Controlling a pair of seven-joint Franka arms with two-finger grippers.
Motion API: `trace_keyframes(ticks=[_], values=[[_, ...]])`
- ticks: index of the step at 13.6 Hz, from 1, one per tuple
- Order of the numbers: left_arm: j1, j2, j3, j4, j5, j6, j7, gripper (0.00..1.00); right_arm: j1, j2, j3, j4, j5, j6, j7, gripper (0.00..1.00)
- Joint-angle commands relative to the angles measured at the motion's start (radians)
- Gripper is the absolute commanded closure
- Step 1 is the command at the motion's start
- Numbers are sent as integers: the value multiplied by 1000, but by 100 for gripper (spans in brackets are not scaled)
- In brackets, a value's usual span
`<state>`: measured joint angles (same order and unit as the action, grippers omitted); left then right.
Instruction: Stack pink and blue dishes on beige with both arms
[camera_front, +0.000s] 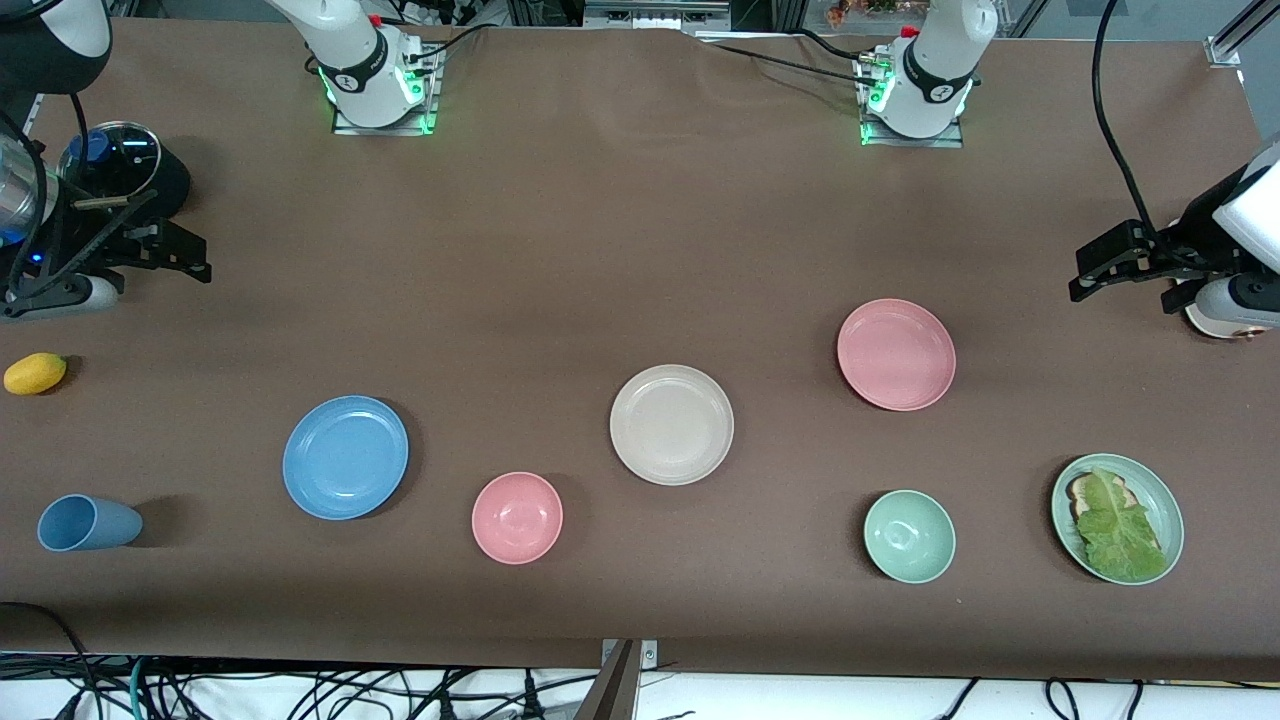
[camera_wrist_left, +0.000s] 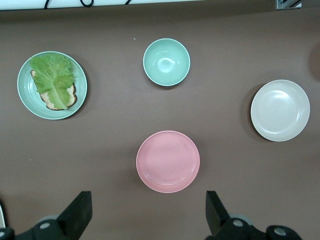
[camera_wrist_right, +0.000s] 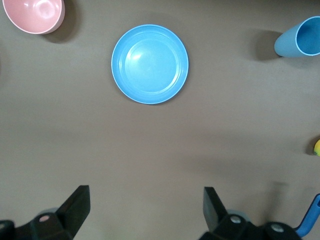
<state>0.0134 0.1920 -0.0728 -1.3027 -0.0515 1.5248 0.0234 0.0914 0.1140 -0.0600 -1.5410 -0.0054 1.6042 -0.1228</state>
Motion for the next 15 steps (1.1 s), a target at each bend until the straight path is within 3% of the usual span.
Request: trace_keyframes(ticks=[1,15], values=[[0,-5,-1,-1,-4,-12,4,0,5,-10,-6,-1,-13,-1,-14,0],[0,0,-1,-3,-5,-12,6,0,8,-14,-6,32,-27,-1,-6,0]])
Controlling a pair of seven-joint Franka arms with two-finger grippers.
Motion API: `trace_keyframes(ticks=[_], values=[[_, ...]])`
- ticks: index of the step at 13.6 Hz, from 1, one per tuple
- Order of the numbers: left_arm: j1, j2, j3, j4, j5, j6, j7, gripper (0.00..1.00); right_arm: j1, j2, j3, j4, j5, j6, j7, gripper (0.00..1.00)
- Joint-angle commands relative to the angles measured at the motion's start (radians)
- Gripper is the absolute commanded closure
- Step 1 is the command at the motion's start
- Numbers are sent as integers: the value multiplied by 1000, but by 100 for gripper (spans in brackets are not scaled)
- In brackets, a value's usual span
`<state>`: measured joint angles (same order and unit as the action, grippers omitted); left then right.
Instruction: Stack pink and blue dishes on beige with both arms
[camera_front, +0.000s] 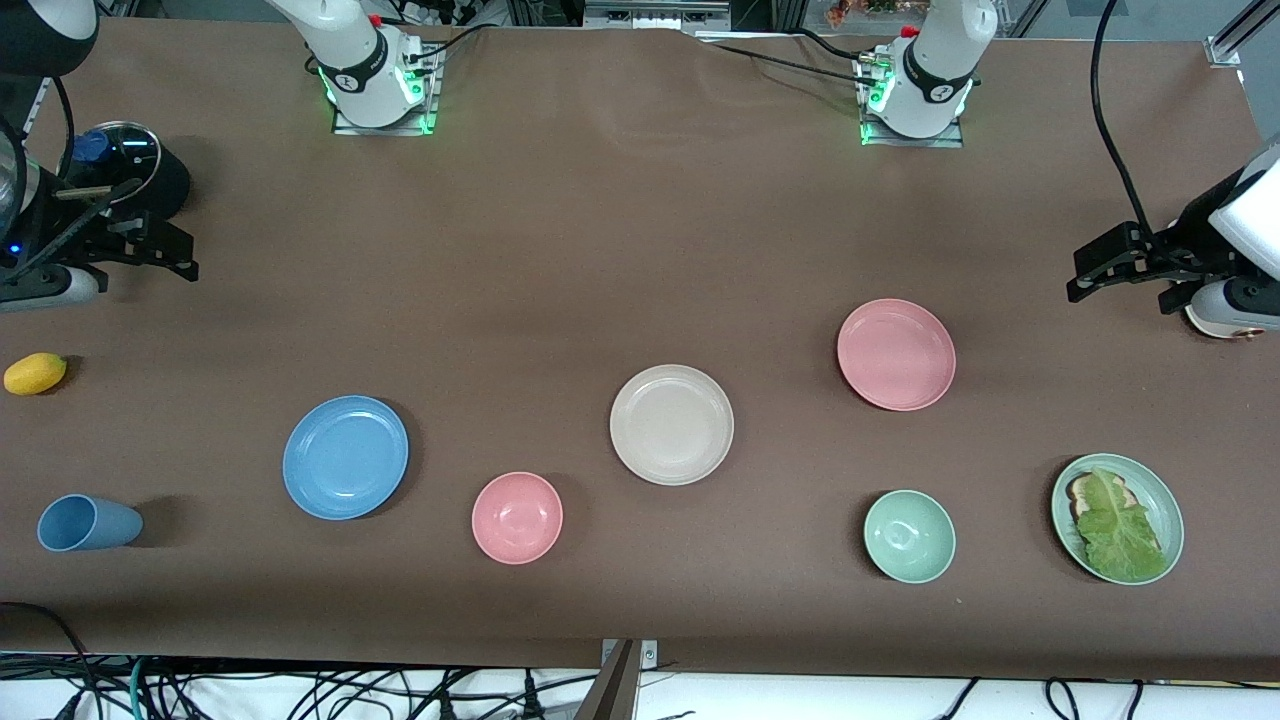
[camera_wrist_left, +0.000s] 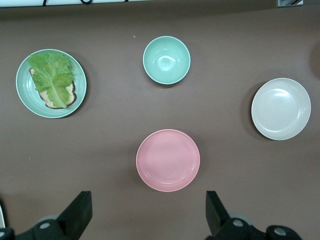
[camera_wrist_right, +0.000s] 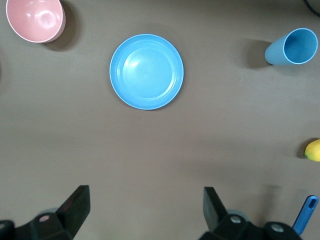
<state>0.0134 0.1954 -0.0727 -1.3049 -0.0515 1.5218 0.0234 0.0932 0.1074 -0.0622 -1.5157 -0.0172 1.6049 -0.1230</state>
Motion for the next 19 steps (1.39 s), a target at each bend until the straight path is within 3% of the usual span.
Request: trace_keyframes(ticks=[1,14,19], values=[[-1,-2,-1,0,-4,-9,4,0,6,-8,-2,6,-15,-2,-4,0],[2,50,-1,-10,-5,-9,-7,0,10,6,-1,-1,-32,-3,-3,0],[66,215,2,-27,-31,-25,7,0,6,6,-4,-1,-33,-3,-4,0]])
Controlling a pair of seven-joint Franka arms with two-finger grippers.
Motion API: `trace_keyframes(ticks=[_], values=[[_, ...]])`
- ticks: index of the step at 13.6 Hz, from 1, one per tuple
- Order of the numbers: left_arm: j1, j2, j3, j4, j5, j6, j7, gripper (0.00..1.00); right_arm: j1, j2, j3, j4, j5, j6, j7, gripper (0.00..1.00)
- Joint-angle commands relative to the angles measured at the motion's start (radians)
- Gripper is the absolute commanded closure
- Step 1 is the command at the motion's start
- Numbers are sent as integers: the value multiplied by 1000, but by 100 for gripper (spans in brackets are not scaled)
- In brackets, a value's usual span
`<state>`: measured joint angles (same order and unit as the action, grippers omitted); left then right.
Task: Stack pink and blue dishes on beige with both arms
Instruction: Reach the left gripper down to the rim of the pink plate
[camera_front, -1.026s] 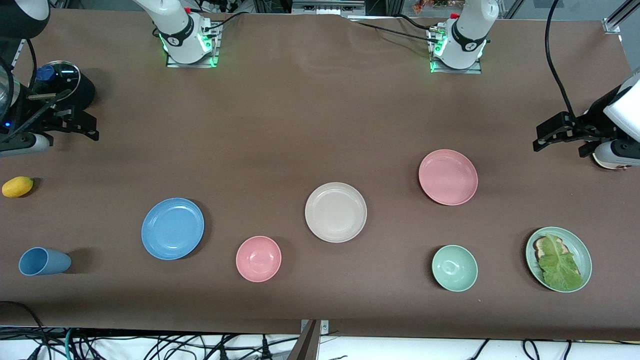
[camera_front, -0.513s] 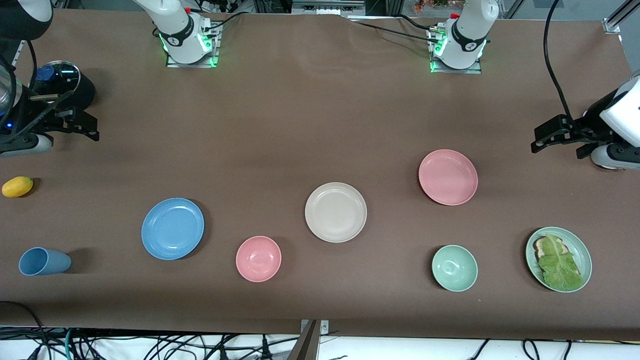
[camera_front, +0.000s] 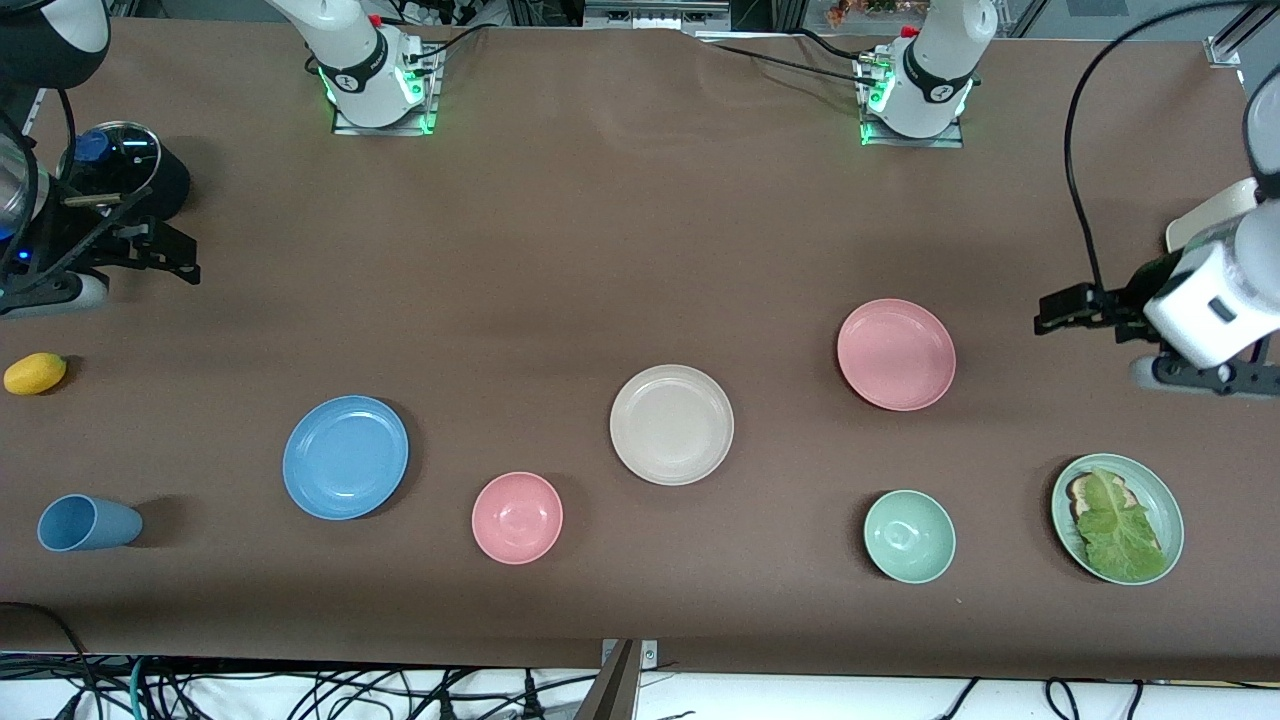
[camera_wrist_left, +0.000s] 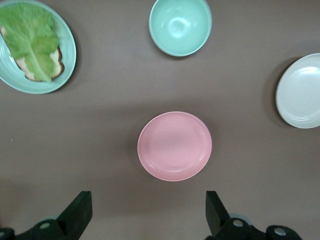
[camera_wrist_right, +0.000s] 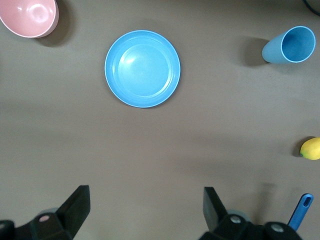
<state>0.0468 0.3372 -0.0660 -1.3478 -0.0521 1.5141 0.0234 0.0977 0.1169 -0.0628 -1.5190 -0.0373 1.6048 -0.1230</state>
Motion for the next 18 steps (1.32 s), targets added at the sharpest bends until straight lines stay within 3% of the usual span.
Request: trace_keyframes(ticks=[1,5,11,18], values=[[39,100,-5,15,-38,-15,7,0,2,-3,-3,0,-13,-3,-3,0],[62,149,-5,-39,-68,36,9,0,-1,-2,-3,-10,-13,-3,-3,0],[76,148,-8,-230,-101,239,67,0,-3,20,-3,-9,-12,-3,-17,0],[102,8,6,-655,-212,665,295,0,-9,30,-6,-10,29,-14,-50,0]])
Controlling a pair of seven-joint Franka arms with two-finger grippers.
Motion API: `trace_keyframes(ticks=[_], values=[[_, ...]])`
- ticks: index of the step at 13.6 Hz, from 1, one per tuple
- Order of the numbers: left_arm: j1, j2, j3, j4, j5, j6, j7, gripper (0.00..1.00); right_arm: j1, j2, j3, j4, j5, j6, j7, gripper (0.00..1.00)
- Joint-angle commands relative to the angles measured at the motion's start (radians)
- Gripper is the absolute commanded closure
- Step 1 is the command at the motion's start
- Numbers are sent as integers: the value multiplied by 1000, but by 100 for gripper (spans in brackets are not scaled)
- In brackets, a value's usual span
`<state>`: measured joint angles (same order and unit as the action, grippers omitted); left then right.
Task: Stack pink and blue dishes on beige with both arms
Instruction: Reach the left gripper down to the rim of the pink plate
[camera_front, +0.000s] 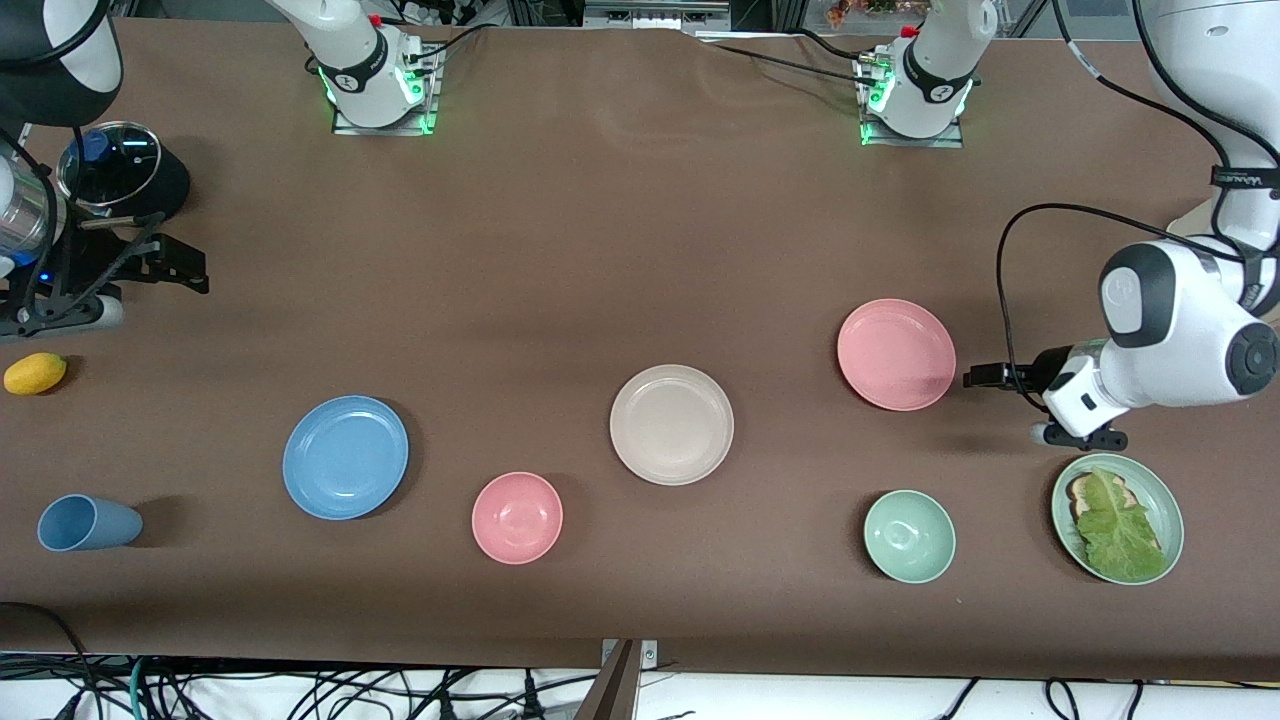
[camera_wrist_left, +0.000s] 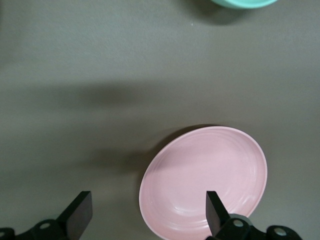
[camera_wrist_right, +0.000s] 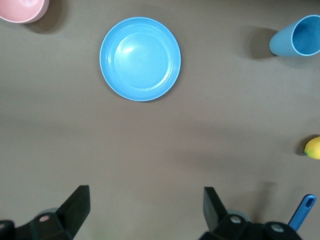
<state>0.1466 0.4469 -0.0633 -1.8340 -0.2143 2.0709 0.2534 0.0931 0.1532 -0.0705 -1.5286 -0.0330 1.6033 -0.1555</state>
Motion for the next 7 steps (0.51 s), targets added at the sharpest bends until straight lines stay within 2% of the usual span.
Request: trace_keyframes(ticks=[1,7], values=[[2,-117,3,-223,-63,164,78,0,-6,-7,0,1,47,-14,-19,0],[-38,-211,3,-468,-85,424,122,0,-6,2,0,-1,56,-14,-24,0]])
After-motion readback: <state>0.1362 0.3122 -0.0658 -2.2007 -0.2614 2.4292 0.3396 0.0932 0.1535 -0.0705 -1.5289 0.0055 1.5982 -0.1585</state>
